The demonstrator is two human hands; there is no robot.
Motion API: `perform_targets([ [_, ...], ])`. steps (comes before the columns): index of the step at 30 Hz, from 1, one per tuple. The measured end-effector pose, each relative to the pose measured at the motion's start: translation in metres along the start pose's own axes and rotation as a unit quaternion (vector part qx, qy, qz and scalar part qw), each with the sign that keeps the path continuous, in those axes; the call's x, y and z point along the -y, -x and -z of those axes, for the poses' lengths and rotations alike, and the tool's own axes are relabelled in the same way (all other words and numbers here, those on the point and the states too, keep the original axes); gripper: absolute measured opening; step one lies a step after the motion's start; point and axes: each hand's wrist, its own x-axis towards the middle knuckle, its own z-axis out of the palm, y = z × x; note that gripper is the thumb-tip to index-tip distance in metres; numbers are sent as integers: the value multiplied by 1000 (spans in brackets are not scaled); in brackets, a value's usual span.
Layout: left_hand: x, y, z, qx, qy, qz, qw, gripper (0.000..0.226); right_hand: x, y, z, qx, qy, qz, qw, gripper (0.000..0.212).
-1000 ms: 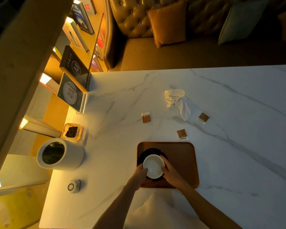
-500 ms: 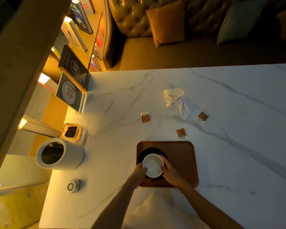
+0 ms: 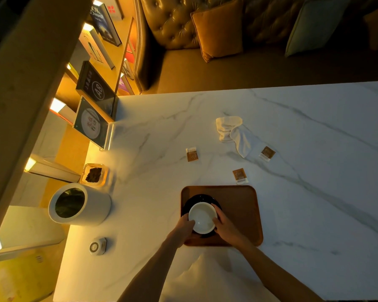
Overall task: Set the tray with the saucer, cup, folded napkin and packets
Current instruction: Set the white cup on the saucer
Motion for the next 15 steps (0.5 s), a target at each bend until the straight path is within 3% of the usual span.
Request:
perform_targets([
  [6,-2,4,2,-15,-2,-2,1000,55,0,-4,1,3,-16,-15,1000,54],
  [10,0,7,11,-13,0,-14,1000,68,4,-6,3,-13,-70,-96,993,49],
  [15,3,17,16,-80,-118,-58,988,47,-3,7,11,-61,-12,-56,997,39],
])
